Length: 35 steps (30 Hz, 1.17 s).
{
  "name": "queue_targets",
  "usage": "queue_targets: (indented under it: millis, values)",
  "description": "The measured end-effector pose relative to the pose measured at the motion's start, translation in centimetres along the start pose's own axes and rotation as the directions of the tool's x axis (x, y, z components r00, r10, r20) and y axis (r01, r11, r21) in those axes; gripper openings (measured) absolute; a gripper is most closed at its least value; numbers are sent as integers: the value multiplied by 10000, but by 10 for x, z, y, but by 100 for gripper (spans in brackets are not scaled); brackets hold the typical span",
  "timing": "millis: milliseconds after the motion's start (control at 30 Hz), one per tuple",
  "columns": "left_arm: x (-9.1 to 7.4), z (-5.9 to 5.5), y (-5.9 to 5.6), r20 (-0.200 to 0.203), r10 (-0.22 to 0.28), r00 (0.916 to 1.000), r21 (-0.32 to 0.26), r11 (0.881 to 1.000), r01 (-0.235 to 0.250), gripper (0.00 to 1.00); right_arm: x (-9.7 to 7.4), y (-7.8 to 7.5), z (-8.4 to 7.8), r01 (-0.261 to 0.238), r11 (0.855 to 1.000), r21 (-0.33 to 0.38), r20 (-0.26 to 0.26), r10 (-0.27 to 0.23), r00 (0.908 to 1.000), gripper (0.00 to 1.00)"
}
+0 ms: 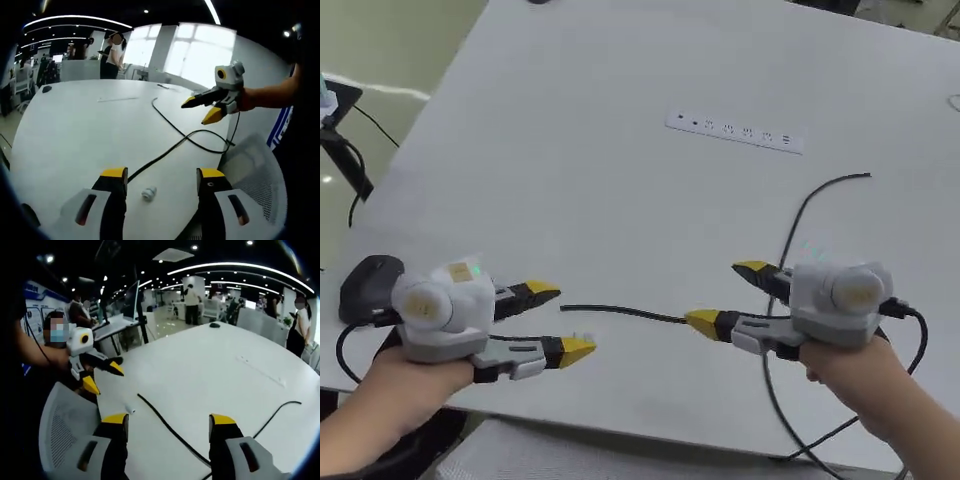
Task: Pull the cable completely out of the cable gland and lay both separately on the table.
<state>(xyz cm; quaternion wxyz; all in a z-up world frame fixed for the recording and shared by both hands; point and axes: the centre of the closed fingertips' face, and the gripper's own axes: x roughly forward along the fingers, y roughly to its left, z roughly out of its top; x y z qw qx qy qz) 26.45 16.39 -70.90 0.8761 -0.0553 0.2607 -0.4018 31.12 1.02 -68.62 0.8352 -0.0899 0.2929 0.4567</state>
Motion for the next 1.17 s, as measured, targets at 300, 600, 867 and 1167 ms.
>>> queue_targets:
  millis: [300, 600, 867, 1167]
  values:
    - [-17, 9, -1, 219, 238, 9995, -470, 9986, -227, 71, -39, 3, -16, 189, 9932, 1148, 808, -283, 9963, 78]
    - [-31, 5, -6, 161, 567, 9983, -654, 9963, -556, 81, -70, 12, -28, 290, 9835, 1784, 1344, -535, 9895, 87]
    - [-38, 1, -13, 225, 812, 9964, -772, 9939, -792, 86, -81, 20, -45, 361, 9785, 2032, 1274, -629, 9899, 89]
    - [-42, 2, -15, 315, 1111, 9933, -579, 9923, -1092, 90, -83, 23, -54, 292, 9796, 1986, 1134, -526, 9922, 91]
